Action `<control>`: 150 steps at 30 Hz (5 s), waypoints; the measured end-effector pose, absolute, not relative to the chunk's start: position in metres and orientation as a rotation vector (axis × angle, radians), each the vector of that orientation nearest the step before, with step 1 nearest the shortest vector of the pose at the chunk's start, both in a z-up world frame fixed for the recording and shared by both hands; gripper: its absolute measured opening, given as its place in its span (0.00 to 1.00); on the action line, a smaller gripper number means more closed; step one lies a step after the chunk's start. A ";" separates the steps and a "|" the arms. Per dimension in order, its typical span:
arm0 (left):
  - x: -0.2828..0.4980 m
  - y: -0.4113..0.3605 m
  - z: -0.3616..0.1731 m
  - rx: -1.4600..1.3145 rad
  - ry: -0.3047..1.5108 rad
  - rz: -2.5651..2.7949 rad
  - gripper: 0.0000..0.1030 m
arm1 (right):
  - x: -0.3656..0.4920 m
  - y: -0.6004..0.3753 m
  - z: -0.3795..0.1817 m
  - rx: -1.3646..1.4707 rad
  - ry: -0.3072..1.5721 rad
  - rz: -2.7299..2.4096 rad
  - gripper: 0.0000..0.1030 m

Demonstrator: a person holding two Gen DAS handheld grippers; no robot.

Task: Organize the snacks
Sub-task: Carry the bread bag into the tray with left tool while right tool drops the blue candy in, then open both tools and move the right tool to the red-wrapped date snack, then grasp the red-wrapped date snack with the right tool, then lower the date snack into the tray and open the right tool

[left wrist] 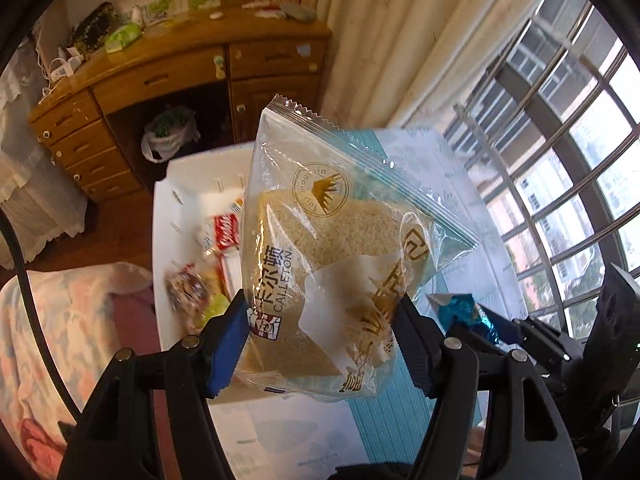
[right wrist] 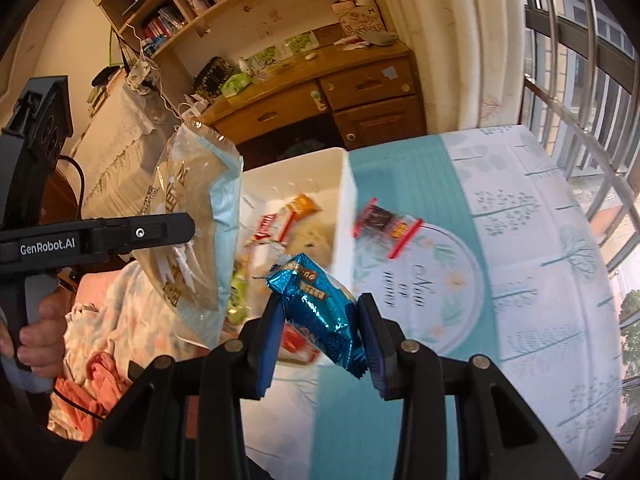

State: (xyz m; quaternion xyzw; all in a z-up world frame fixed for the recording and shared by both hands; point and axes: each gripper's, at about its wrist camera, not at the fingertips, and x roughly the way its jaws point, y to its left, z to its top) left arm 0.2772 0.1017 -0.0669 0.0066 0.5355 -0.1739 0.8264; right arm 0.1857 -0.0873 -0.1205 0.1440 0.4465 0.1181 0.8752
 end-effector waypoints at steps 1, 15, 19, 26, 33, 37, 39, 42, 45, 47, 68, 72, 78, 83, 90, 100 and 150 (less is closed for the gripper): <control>0.278 0.109 -0.068 0.006 1.128 -0.374 0.65 | 0.187 -0.081 -0.121 0.304 0.926 0.250 0.37; 0.297 0.180 -0.102 -0.108 1.032 -0.448 0.66 | 0.209 -0.019 -0.142 0.311 0.882 0.227 0.37; 0.304 0.186 -0.106 -0.121 1.007 -0.466 0.68 | 0.211 -0.008 -0.149 0.316 0.888 0.207 0.38; 0.314 0.193 -0.107 -0.148 1.018 -0.497 0.79 | 0.206 0.004 -0.151 0.316 0.903 0.177 0.40; 0.313 0.195 -0.085 -0.164 0.979 -0.523 0.90 | 0.199 0.005 -0.143 0.322 0.910 0.148 0.68; 0.307 0.195 -0.073 -0.174 0.971 -0.527 0.90 | 0.194 0.005 -0.132 0.314 0.897 0.152 0.68; 0.303 0.195 -0.068 -0.180 0.972 -0.525 0.90 | 0.192 0.004 -0.125 0.302 0.890 0.156 0.68; 0.295 0.196 -0.061 -0.192 0.968 -0.523 0.90 | 0.190 0.002 -0.116 0.286 0.881 0.166 0.68; 0.286 0.194 -0.056 -0.197 0.963 -0.505 0.90 | 0.189 -0.003 -0.106 0.268 0.864 0.184 0.68; 0.279 0.193 -0.054 -0.205 0.957 -0.496 0.90 | 0.189 -0.007 -0.102 0.260 0.859 0.195 0.68; 0.231 0.116 -0.080 -0.317 1.023 -0.238 0.90 | 0.185 -0.087 -0.099 0.032 0.855 0.363 0.68; 0.222 0.100 -0.088 -0.295 1.042 -0.167 0.90 | 0.180 -0.104 -0.104 -0.058 0.834 0.374 0.68; 0.215 0.077 -0.105 -0.259 1.103 -0.087 0.90 | 0.179 -0.121 -0.117 -0.212 0.811 0.390 0.68; 0.212 0.067 -0.113 -0.217 1.145 -0.034 0.90 | 0.181 -0.123 -0.133 -0.371 0.778 0.401 0.68; 0.210 0.069 -0.118 -0.143 1.173 0.076 0.90 | 0.203 -0.124 -0.155 -0.424 0.770 0.458 0.68; 0.199 0.077 -0.133 -0.151 1.130 0.208 0.90 | 0.261 -0.113 -0.210 -0.386 0.797 0.491 0.68; 0.234 0.071 -0.144 -0.095 1.198 0.235 0.90 | 0.314 -0.110 -0.278 -0.149 1.037 0.456 0.44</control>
